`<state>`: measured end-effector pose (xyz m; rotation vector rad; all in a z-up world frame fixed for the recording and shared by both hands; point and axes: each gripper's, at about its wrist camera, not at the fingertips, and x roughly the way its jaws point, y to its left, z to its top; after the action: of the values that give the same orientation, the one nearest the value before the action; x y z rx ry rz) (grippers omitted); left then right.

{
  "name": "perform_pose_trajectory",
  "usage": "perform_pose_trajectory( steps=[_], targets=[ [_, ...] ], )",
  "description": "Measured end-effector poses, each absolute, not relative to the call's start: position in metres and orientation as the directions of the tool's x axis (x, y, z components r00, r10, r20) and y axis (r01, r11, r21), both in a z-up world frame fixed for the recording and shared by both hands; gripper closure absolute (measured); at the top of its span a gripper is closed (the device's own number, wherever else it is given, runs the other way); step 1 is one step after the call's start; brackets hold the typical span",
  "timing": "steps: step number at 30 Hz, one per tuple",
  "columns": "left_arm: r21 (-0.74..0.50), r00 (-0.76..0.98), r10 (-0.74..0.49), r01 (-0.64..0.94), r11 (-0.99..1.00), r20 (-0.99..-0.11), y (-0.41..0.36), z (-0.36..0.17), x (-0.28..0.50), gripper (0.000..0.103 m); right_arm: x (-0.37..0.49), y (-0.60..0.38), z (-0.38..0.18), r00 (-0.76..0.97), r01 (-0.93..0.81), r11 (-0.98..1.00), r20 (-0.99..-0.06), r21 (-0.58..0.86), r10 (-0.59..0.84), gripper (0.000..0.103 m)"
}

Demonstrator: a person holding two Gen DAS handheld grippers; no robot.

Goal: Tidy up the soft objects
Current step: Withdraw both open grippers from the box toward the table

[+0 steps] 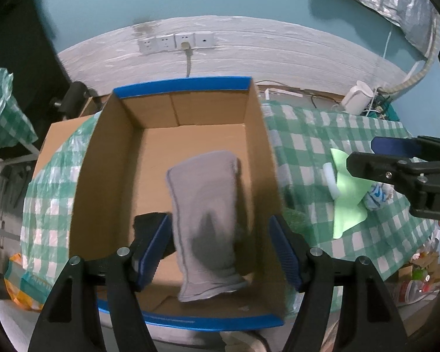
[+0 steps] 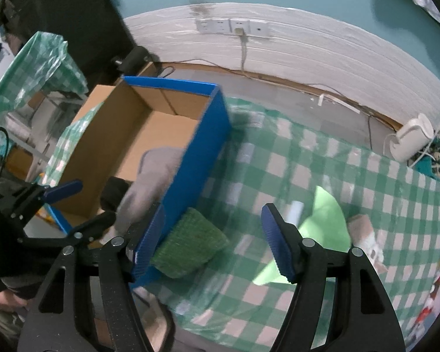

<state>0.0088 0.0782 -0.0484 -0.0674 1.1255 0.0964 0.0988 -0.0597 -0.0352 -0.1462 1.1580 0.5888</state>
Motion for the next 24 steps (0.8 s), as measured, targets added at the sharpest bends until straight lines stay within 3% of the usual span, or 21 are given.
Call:
perform_pose_trajectory(
  steps=[24],
  targets=[
    [-0.019, 0.406, -0.01, -0.018, 1.0, -0.914, 0.002, -0.052, 0.04, 0.032, 0.117, -0.184, -0.056, 0.338, -0.363, 0.923, -0.905, 0.128, 0.259, 0.034]
  ],
)
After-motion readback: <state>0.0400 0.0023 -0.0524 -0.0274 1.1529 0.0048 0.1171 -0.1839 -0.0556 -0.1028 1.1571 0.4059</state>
